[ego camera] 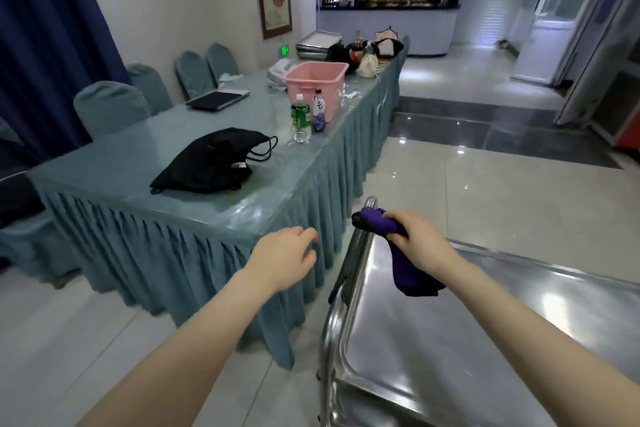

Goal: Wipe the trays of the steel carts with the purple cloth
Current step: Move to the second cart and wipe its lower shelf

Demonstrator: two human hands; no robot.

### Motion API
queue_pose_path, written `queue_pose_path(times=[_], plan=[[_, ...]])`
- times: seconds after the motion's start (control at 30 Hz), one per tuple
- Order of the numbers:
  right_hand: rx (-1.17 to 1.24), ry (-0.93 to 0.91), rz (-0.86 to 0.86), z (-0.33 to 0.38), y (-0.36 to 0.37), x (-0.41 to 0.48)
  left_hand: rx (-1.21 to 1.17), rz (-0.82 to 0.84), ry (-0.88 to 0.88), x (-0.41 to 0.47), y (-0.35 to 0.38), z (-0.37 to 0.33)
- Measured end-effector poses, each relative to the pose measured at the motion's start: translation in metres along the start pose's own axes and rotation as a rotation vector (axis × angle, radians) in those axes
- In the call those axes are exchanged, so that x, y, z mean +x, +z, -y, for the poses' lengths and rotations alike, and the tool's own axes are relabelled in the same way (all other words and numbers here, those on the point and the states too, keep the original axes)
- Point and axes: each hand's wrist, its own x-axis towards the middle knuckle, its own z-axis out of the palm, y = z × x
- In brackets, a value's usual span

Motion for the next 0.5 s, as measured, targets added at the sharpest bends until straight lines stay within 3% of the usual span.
queue_pose_path(times=[0.27,0.5], plan=[[0.001,0.183,-0.053,-0.023,-0.014,0.088,-0.124,0.079,0.017,0.124,0.01,0.052],[-0.043,0.417,-0.157,-0.055,-0.014,0.141,-0.203,0.12,0.189,0.242,0.061,0.092]])
